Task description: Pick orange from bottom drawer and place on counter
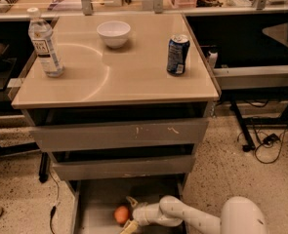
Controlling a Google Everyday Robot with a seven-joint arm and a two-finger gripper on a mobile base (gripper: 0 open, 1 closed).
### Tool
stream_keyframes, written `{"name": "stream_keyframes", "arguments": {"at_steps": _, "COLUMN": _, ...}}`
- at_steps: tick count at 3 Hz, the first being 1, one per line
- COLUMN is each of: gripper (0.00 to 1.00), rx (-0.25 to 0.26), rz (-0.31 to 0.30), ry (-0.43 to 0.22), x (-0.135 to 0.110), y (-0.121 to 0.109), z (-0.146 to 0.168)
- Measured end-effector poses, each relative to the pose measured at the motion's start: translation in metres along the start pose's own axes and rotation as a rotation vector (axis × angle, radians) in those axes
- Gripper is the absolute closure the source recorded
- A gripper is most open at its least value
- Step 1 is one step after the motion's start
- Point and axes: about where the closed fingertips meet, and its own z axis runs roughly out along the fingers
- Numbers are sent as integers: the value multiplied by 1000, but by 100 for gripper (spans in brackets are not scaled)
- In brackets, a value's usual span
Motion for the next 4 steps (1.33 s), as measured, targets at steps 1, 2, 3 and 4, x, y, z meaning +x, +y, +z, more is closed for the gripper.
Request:
{"name": "stream_keyframes", "arguments": {"at_steps": 1, "gripper": 0, "rx": -2, "rz": -3, "ry": -17, "x": 4, "y": -2, "z": 9}}
{"name": "stream_keyframes", "arguments": {"at_steps": 2, "gripper": 11, "rx": -1, "rz": -2, "ry": -18, "x": 4, "y": -2, "z": 10}}
{"name": "stream_keyframes", "arguments": {"at_steps": 3, "gripper": 29, "rx": -1, "rz": -2, "ry": -18, "x": 4, "y": -2, "z": 10}}
{"name": "stream_keyframes", "arguments": {"at_steps": 4, "gripper": 52, "rx": -2, "rz": -2, "ry": -18, "x": 4, "y": -2, "z": 10}}
